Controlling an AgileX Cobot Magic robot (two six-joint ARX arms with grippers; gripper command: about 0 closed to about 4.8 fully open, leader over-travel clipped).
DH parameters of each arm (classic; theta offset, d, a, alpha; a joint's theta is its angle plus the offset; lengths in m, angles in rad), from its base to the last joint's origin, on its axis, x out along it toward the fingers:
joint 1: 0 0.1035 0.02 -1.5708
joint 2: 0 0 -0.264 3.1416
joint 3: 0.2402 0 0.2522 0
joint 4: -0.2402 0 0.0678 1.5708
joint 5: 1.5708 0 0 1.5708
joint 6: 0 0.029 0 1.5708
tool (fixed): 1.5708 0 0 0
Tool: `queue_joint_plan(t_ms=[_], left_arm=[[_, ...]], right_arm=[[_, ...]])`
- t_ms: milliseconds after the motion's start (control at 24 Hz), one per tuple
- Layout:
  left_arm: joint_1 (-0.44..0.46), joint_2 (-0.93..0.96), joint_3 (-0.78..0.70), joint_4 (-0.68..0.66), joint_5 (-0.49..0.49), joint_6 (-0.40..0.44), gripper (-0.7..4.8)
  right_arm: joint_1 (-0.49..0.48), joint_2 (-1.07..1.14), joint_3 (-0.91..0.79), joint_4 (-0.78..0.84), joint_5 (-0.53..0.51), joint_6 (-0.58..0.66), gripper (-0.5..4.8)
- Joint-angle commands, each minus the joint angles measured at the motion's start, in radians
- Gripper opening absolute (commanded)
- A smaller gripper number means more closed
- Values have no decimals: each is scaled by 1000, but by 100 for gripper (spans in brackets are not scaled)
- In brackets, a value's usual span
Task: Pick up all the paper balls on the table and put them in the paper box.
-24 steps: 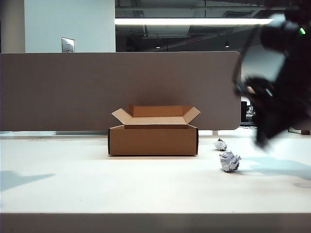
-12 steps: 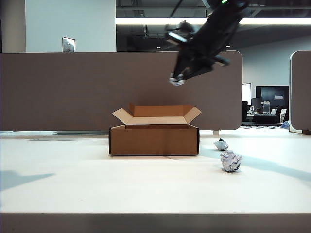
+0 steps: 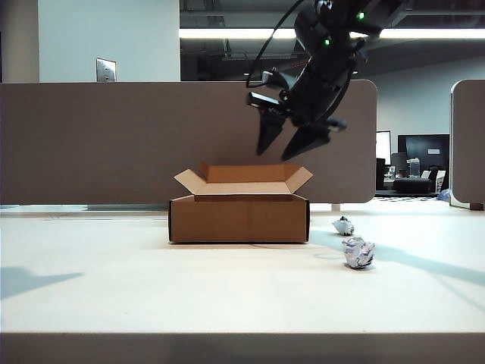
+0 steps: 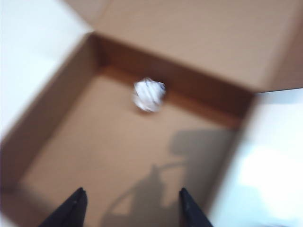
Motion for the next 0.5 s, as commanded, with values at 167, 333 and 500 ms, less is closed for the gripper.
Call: queue_joint_plan(t_ms=[167, 333, 500], left_arm=[[1, -2, 2, -2, 1, 0, -1], [1, -2, 2, -5, 1, 0, -1], [1, -2, 2, -4, 0, 0, -1]], right_arm=[[-64, -1, 8, -90, 142, -36, 275], [-95, 29, 7, -98, 157, -33, 275], [-111, 60, 7, -111, 162, -33, 275]])
